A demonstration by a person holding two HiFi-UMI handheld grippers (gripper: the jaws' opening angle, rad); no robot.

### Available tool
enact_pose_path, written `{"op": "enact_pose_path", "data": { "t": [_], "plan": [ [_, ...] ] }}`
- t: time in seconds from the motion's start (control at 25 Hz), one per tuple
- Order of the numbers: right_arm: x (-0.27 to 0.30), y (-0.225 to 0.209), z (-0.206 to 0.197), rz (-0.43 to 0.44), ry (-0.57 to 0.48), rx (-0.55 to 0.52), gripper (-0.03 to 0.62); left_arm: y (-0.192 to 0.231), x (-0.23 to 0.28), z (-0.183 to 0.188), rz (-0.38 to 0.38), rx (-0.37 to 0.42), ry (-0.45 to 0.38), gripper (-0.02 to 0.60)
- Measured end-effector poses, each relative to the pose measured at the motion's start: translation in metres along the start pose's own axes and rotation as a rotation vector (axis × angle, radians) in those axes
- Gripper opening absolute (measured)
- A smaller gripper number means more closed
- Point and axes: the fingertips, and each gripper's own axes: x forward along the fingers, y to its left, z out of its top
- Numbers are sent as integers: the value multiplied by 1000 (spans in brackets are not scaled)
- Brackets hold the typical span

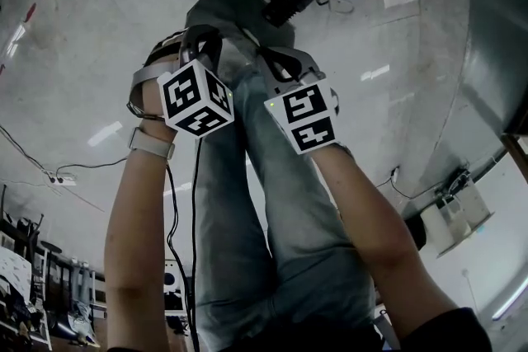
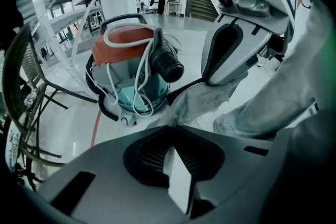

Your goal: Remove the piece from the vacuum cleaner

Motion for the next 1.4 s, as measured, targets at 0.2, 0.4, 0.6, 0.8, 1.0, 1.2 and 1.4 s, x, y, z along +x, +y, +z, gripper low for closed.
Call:
{"op": "enact_pose_path", "data": {
  "t": [0.2, 0.4, 0.6, 0.8, 1.0, 1.2, 1.4],
  "plan": [
    [13, 40, -9, 61, 25, -75, 44, -27, -10, -47, -29, -20, 44, 48],
    [15, 67, -5, 113, 45, -130, 44, -38, -27, -71, -31, -105, 48, 48],
    [12, 78, 6, 122, 53, -165, 44, -35, -43, -77, -10, -145, 44, 48],
    [1, 94, 25, 143, 39, -211, 44, -31, -72, -82, 14, -235, 12, 48],
    [-23, 117, 50, 170, 32, -276, 44, -29, -115, -83, 46, -283, -4, 48],
    [-55, 134, 83, 165, 18, -354, 44, -23, -160, -78, 70, -352, -32, 48],
    [-101, 150, 116, 167, -13, -371, 44, -16, -213, -57, 130, -417, -76, 48]
  ]
}}
